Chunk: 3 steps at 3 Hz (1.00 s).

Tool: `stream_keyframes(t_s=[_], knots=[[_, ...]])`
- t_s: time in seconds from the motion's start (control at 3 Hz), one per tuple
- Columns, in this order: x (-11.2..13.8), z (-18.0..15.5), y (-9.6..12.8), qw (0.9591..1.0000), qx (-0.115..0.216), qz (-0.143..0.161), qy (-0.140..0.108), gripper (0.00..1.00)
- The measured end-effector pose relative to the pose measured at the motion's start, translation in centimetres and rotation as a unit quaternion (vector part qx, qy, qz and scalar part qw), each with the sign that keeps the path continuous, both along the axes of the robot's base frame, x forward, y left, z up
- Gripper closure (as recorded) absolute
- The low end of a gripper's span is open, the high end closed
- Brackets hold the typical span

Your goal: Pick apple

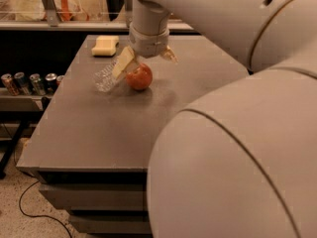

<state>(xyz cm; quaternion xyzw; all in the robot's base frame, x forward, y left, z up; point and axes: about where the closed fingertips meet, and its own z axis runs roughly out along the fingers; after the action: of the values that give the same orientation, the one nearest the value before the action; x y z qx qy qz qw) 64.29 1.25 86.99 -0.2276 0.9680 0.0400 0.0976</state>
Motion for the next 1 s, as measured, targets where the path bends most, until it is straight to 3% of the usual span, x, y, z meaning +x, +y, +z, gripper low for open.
stream_keyframes(t_s=[0.33,1.0], knots=[[-0.62,-0.11,-1.54,0.9998,-0.008,-0.017,-0.005,0.00],[-1.47,-0.25,-2.09,0.9992,-0.030,-0.027,0.000,0.41]])
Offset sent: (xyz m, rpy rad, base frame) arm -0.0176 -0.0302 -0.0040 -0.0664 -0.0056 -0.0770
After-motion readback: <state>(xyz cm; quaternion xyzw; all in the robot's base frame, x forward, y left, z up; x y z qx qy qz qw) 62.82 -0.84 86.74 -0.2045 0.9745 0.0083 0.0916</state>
